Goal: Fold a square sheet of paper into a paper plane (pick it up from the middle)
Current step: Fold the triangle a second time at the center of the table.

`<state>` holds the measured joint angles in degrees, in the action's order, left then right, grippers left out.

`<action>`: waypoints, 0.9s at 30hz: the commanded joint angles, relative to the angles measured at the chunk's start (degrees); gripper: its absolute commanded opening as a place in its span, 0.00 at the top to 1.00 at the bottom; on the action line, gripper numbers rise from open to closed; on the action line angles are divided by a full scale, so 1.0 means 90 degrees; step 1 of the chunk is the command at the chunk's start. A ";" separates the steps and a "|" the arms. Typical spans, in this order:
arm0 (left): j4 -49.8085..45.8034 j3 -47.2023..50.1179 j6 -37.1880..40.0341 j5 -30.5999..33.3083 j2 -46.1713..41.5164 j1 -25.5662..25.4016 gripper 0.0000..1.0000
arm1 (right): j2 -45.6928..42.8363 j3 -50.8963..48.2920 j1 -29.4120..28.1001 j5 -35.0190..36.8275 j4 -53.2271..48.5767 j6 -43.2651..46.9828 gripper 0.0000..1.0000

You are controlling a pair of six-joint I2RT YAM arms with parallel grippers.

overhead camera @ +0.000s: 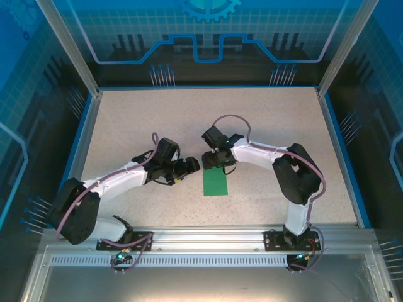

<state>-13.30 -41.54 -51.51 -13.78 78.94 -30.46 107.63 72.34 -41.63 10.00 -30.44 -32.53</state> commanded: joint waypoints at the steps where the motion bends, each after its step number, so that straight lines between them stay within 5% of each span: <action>1: 0.0111 0.0186 -0.0303 0.0010 0.0058 -0.0026 0.16 | 0.0495 0.0509 -0.0164 0.0140 -0.0538 0.0476 0.28; 14: 0.0128 0.0204 -0.0294 0.0039 0.0133 -0.0026 0.22 | 0.1034 0.0698 -0.0170 0.0333 -0.0752 0.0257 0.21; 27: 0.0576 0.0174 -0.0222 -0.0788 0.0316 -0.0089 0.34 | 0.0986 0.0003 0.0163 -0.0191 -0.0258 0.0041 0.39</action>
<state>-10.09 -40.27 -53.93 -16.67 80.34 -30.61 114.10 75.66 -41.04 11.35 -32.18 -31.11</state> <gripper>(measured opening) 0.672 0.614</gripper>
